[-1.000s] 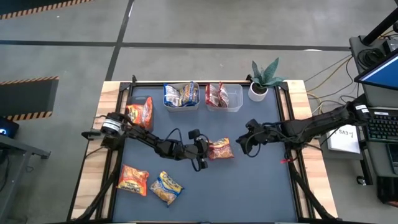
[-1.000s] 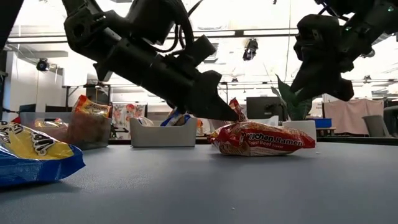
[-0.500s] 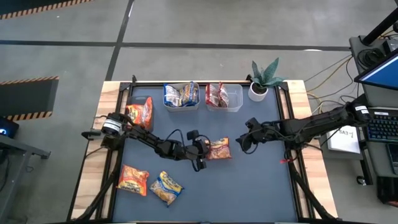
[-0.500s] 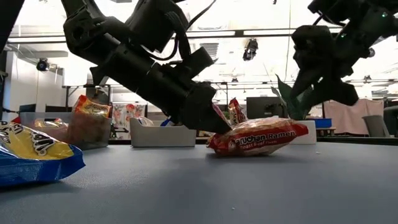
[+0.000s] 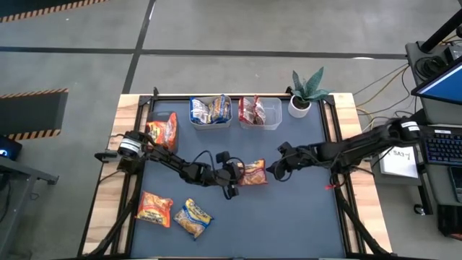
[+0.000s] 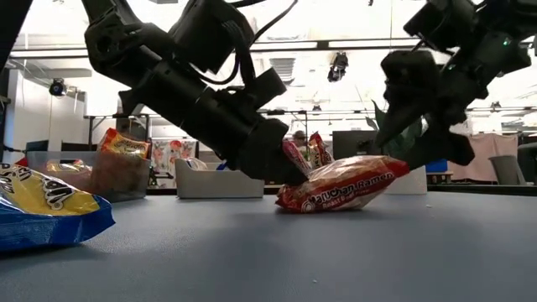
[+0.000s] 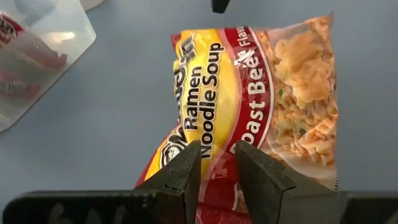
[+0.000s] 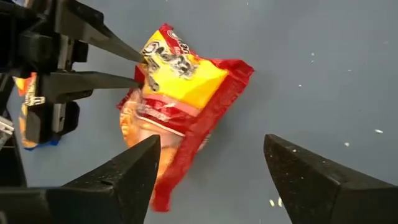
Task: Sort Maruchan noodles
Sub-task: Put the red noodle pack into the transparent bin
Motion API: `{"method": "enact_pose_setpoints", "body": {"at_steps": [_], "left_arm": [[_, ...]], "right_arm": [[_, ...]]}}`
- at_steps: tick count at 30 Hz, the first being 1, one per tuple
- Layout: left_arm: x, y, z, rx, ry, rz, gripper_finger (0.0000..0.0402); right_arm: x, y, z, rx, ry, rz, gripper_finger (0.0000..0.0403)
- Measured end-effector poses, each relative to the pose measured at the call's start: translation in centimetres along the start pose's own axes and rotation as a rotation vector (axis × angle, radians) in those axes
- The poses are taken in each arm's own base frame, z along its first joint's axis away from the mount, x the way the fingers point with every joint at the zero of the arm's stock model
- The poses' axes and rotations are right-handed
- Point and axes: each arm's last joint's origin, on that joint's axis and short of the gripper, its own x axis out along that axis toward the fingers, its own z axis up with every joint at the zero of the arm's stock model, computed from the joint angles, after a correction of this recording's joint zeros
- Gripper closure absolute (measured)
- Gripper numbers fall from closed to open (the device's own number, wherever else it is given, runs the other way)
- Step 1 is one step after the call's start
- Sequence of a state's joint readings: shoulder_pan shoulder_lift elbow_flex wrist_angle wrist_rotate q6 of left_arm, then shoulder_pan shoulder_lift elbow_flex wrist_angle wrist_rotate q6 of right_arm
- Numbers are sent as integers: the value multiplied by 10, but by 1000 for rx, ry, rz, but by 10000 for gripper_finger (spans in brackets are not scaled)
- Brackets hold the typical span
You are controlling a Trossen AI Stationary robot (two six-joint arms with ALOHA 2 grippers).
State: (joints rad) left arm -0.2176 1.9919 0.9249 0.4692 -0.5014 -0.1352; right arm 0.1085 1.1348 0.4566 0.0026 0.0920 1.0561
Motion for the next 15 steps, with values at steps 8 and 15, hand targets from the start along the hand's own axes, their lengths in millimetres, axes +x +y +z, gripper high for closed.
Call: {"method": "enact_pose_setpoints", "body": {"at_steps": [8,15], "left_arm": [[0,0,-2,-2,12,2,315],[0,0,-2,-4,16,3,315]], "right_arm": [[24,5,1,-20,8,100,115],[39,1,2,-23,13,107,117]]}}
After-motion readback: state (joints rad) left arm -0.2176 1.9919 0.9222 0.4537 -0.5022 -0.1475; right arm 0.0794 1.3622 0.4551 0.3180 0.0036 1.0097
